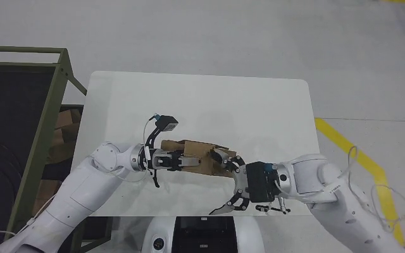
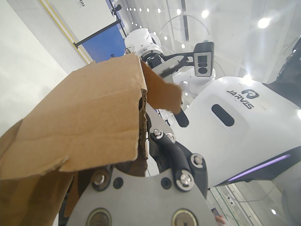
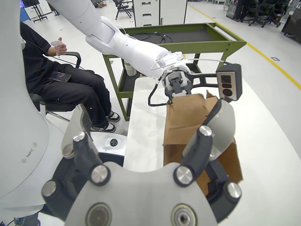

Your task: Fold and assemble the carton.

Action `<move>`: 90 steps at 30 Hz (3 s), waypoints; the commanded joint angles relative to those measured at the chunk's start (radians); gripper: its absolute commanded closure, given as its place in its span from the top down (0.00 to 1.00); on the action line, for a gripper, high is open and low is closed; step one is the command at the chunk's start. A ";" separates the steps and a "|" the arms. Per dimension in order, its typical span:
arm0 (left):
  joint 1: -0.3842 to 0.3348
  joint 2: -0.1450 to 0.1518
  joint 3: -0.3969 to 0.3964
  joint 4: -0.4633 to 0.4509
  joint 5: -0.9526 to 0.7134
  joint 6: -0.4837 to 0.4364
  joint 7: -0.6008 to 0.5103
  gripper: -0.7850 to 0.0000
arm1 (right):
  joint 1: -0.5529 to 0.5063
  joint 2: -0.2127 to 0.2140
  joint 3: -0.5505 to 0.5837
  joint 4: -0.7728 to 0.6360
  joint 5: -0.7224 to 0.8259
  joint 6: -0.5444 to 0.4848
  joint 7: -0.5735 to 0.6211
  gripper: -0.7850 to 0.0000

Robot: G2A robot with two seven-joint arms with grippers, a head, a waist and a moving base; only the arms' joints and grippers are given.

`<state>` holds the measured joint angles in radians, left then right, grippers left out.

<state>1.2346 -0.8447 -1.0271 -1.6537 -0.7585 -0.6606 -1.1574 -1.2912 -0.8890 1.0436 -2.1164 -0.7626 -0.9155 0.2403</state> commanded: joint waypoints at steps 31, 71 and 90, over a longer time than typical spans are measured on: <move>-0.006 -0.043 -0.050 0.007 -0.143 0.145 -0.147 0.00 | -0.295 0.019 0.242 -0.133 -0.315 0.172 -0.139 1.00; 0.027 -0.087 -0.110 -0.008 -0.101 0.196 -0.198 0.00 | -0.311 -0.004 0.221 -0.164 -0.479 0.293 -0.145 0.33; 0.033 -0.101 -0.131 -0.007 -0.092 0.209 -0.211 0.00 | -0.332 -0.007 0.249 -0.161 -0.499 0.272 -0.190 0.38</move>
<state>1.2674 -0.9454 -1.1567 -1.6608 -0.8514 -0.4524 -1.3679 -1.6194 -0.8964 1.2860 -2.2785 -1.2629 -0.6428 0.0575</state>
